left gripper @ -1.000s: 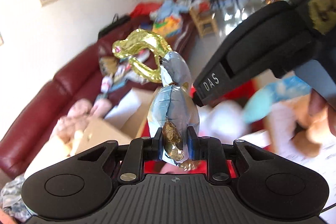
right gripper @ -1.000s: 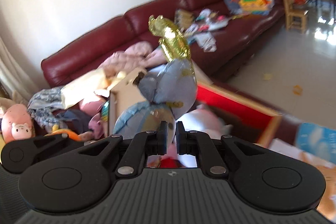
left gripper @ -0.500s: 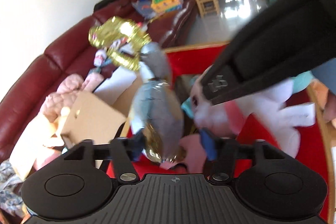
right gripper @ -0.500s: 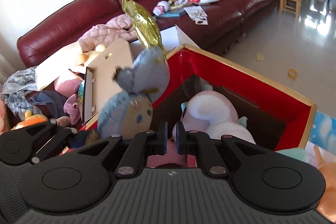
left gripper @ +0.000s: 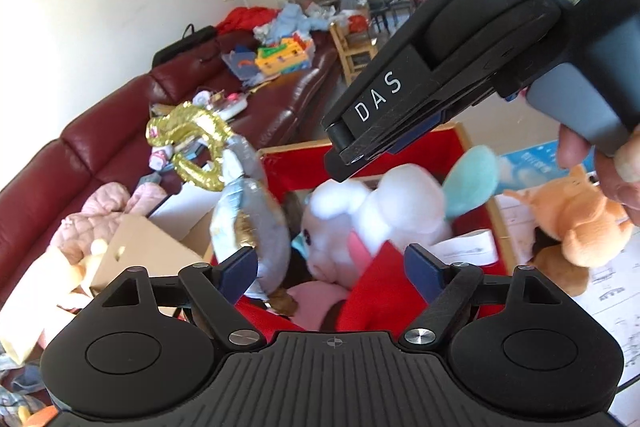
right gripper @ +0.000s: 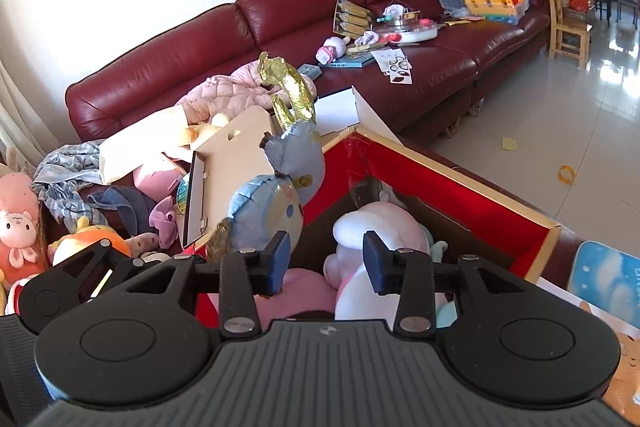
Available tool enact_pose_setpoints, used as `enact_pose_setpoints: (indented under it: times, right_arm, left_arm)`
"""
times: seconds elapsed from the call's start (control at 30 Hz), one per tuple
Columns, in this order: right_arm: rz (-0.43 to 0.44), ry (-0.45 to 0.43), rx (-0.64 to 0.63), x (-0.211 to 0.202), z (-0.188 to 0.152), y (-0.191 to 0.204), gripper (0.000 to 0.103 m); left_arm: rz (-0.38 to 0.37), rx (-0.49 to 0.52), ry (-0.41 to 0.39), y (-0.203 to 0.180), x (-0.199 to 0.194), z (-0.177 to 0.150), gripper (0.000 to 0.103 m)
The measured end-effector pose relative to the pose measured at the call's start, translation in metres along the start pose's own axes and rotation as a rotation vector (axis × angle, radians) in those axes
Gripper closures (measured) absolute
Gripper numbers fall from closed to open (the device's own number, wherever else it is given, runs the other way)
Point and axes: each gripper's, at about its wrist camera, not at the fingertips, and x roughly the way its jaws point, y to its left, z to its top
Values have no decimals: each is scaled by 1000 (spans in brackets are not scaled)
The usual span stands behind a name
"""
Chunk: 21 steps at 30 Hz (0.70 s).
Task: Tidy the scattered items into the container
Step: 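Lower the foil balloon into the red box and open both grippers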
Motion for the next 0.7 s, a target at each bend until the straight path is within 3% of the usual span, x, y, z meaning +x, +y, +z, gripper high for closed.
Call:
enact_pose_setpoints:
  times: [0.23, 0.33, 0.43, 0.5, 0.53, 0.6, 0.63, 0.7]
  right_arm:
    - [2, -10, 14, -24, -10, -15, 37]
    - [-7, -14, 13, -32, -15, -19, 37]
    - [-7, -38, 4, -44, -18, -22, 37]
    - [-14, -52, 2, -48, -19, -23, 37]
    - [-20, -54, 2, -48, -19, -24, 37]
    - [-26, -62, 7, -48, -21, -22, 39]
    - [-27, -64, 6, -49, -23, -21, 40]
    - [-23, -66, -15, -51, -27, -19, 43]
  left_arm:
    - [-5, 18, -56, -16, -18, 2, 8]
    - [71, 21, -95, -12, -33, 0, 11]
    - [174, -60, -184, 30, -51, -4, 10]
    - [255, -140, -200, 66, -35, -3, 8]
    - [267, -193, -163, 85, -14, 1, 11]
    - [236, -280, -27, 110, 38, 6, 42]
    - [198, -297, 53, 111, 60, 7, 67]
    - [141, -266, 89, 96, 84, 8, 68]
